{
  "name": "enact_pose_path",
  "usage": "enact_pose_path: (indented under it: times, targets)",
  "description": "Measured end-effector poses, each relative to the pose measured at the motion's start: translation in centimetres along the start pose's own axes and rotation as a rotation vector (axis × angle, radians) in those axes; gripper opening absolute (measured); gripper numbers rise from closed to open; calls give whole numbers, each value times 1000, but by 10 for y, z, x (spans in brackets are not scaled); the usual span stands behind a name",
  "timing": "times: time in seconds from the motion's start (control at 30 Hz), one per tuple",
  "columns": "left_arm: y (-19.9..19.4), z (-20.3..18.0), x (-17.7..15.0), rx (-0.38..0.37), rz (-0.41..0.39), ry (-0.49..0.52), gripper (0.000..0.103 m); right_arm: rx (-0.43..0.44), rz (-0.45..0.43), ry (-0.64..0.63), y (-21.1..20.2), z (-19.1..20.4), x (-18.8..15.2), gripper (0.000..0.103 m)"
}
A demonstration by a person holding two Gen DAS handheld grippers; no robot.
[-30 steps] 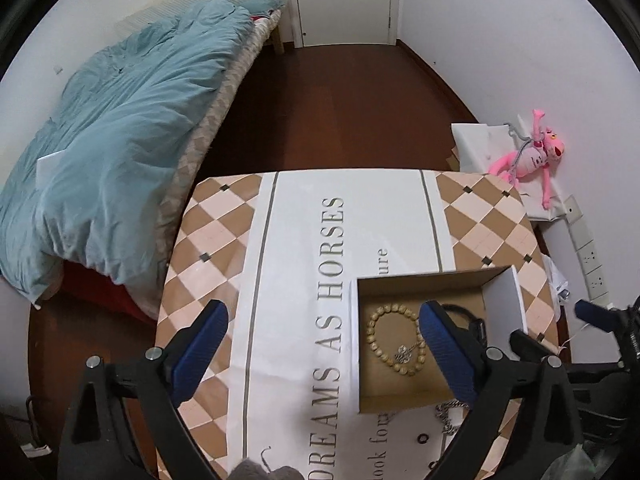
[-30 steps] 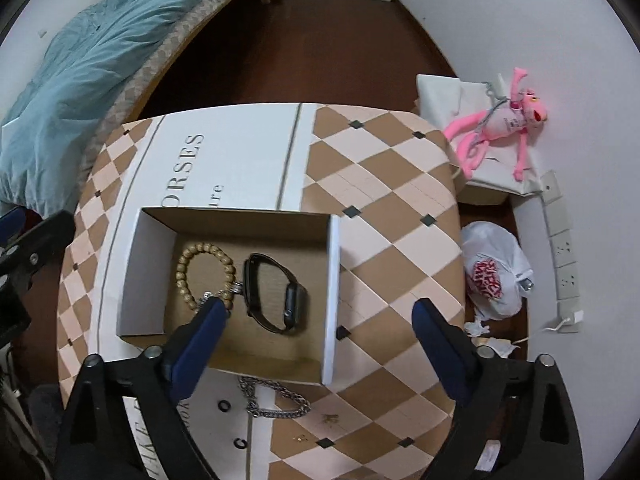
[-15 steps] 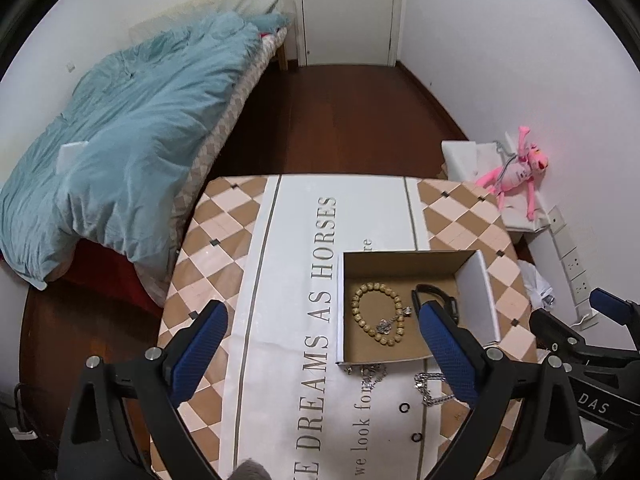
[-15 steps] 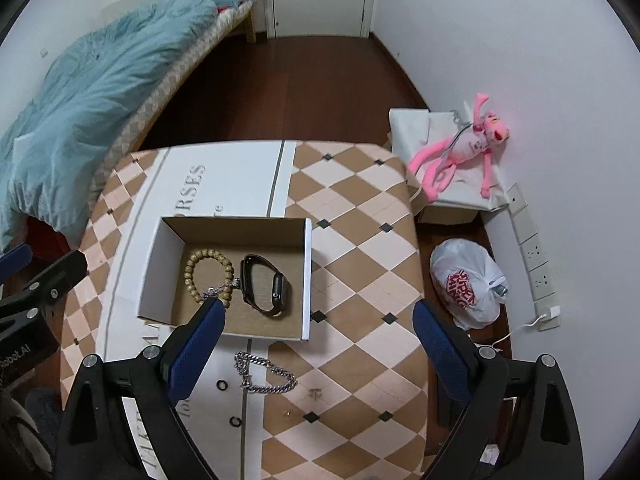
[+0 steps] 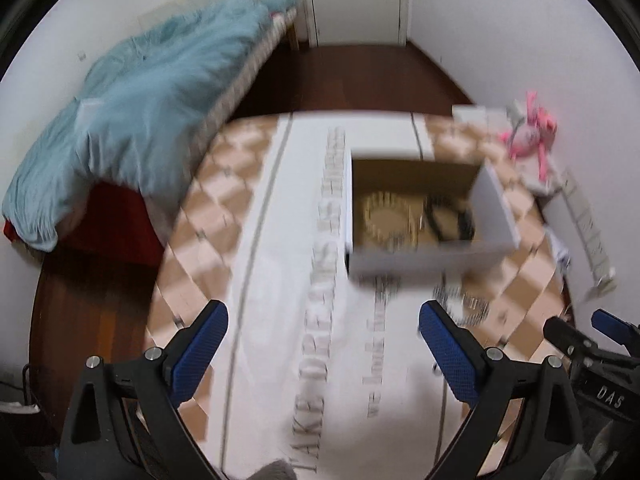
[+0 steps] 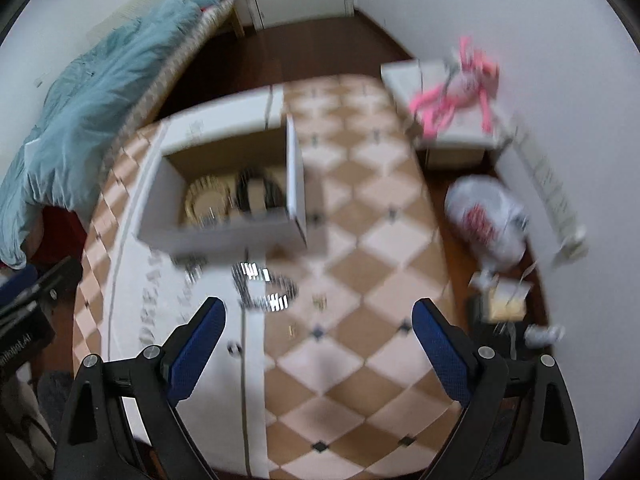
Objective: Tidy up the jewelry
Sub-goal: 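Withdraw both tools from the box toward the remaining jewelry, then grasp a black ring with the left tool while the right tool grasps a gold letter charm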
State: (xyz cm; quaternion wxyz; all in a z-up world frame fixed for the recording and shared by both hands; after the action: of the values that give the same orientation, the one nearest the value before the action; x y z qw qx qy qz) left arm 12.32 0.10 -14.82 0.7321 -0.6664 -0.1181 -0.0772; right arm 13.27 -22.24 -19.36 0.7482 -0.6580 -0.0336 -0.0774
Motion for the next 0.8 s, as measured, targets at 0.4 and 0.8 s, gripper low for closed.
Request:
enact_pose_path:
  times: [0.4, 0.8]
  targets:
    - [62, -78, -47, -61, 114, 132, 80, -36, 67, 99, 50, -54, -25, 71]
    - [82, -114, -44, -99, 137, 216, 19, -35, 65, 137, 51, -72, -22, 66]
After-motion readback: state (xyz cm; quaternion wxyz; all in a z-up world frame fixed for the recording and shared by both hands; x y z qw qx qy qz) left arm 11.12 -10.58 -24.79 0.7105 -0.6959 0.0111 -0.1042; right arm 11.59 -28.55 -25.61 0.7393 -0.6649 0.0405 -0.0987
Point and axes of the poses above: each gripper's, at about its wrist camera, not at the fingertips, and y roughly the way its jaws point, z to its left, x to its top, the point moved 1 cm from there along y, roughly the way its jaws point, and after that the axes turned 12 degrees about z, right-handed, at the moved point
